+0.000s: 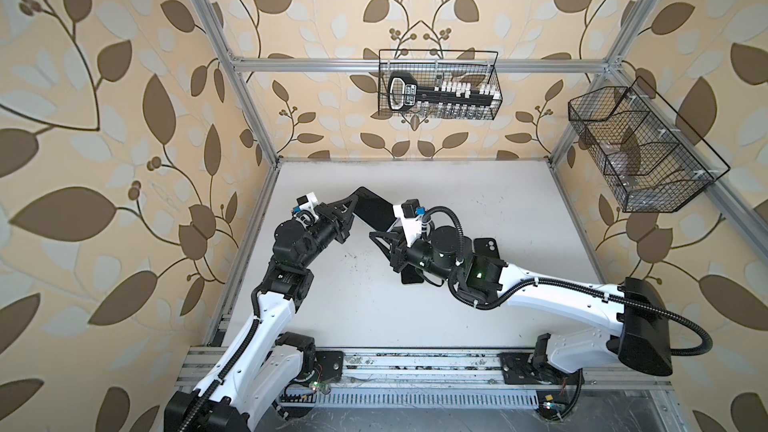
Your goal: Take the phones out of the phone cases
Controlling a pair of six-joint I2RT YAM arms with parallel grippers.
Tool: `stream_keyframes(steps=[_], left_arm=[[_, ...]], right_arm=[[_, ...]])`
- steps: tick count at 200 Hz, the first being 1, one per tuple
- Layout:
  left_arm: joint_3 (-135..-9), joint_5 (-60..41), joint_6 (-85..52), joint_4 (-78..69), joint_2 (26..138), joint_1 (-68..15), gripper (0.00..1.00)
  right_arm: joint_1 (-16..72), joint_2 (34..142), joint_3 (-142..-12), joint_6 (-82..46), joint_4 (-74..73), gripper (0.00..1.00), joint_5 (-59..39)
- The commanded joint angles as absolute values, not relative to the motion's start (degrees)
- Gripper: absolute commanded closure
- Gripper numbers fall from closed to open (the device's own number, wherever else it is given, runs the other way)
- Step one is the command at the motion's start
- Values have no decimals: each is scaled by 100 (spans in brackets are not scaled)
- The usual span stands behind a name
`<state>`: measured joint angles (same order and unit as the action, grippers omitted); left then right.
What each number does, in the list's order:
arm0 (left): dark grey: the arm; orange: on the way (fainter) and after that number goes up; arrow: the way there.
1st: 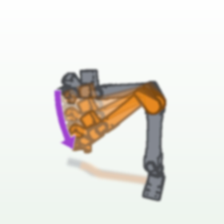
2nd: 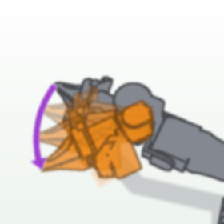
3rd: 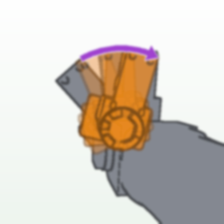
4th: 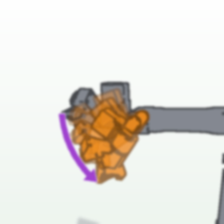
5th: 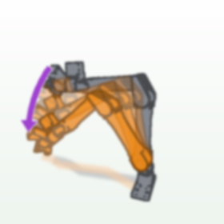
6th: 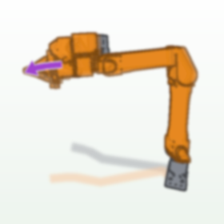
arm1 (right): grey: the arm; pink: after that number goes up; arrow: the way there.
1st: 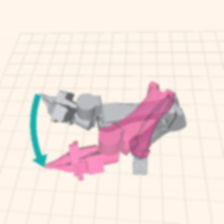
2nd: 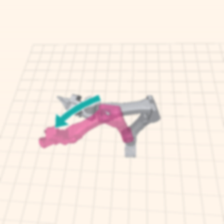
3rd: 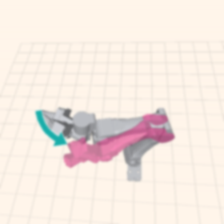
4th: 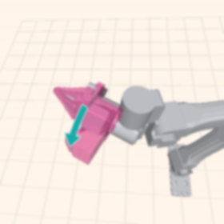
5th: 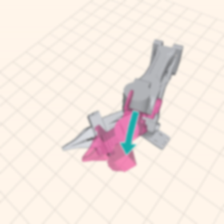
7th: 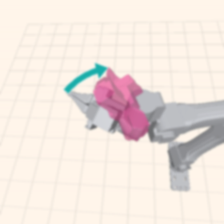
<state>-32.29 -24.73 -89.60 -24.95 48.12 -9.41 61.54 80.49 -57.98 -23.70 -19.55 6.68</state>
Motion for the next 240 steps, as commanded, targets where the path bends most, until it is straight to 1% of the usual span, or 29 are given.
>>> stream_keyframes(steps=[1, 51, 117, 159, 171, 183, 200, 211, 223, 240], left_arm=[[-3383, -2353, -8545, -2087, 4864, -896, 100], [-3427, -2373, -8631, -2075, 4855, -896, 100], [-3430, -2399, -8744, -2160, 4860, -896, 100], [-3401, -2386, -8762, -2264, 4860, -894, 100], [-3417, -2428, -8756, -2368, 4909, -894, 100], [-3454, -2484, -8747, -2462, 4975, -888, 100], [-3524, -2569, -8723, -2606, 5085, -888, 100], [-3577, -2616, -8719, -2667, 5144, -888, 100], [-3622, -2669, -8710, -2723, 5203, -888, 100], [-3655, -2698, -8683, -2753, 5223, -888, 100]], right_arm=[[6159, 7912, -5591, -1183, -1424, 82, 1116], [6172, 7823, -5498, -977, -1335, 79, 1245], [6181, 7752, -5410, -930, -1318, 80, 1380], [6098, 7604, -5308, -1235, -1291, 79, 1132], [5996, 7473, -5188, -1465, -1309, 75, 939], [5806, 7346, -5088, -1776, -1306, 68, 538], [5526, 7223, -4909, -2319, -1425, 49, -151], [5391, 7135, -4754, -2594, -1613, 41, -562], [5272, 7044, -4624, -2853, -1825, 35, -967], [5109, 6993, -4525, -3256, -2207, 31, -1548]])
